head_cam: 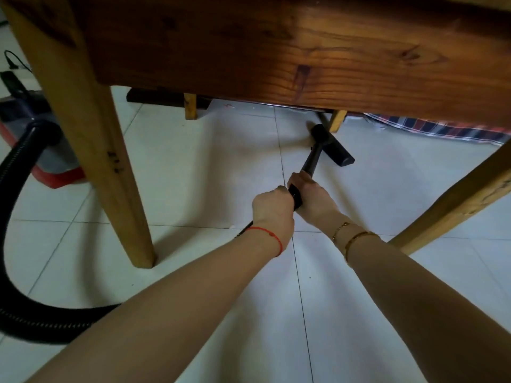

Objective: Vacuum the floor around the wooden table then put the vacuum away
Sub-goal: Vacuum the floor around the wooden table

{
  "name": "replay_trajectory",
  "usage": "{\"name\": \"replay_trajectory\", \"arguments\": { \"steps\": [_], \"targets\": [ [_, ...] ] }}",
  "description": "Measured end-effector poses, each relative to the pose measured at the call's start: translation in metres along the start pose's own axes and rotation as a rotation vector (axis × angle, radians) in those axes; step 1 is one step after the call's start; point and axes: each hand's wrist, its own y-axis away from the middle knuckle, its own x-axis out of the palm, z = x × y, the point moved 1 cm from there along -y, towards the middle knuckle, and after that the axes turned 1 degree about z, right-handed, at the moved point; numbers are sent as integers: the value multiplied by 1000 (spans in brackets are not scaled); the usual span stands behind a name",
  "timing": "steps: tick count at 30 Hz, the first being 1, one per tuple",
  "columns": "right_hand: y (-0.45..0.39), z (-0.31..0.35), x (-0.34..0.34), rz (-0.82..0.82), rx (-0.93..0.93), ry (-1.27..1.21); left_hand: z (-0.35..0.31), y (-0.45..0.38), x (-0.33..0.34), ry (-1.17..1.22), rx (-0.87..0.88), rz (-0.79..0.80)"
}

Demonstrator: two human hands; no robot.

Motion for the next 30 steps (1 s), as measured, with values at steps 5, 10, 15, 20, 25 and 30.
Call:
{"name": "replay_trajectory", "arguments": {
  "steps": [5,10,15,20,25,30],
  "targets": [
    [-8,-18,2,6,-36,75,-14,-14,2,-2,24,34],
    [-2,2,0,-20,-60,-34,5,0,-4,104,-34,26],
    [13,49,0,-57,-182,-83,41,34,-16,137,-114,4],
    [33,108,10,-74,-347,-180,83,81,-31,75,-159,-13],
    [50,164,23,-23,-443,-213,123,131,-47,28,-176,-34],
    [69,210,33,-30,-539,-228,155,171,-58,-7,-230,-26]
  ]
}}
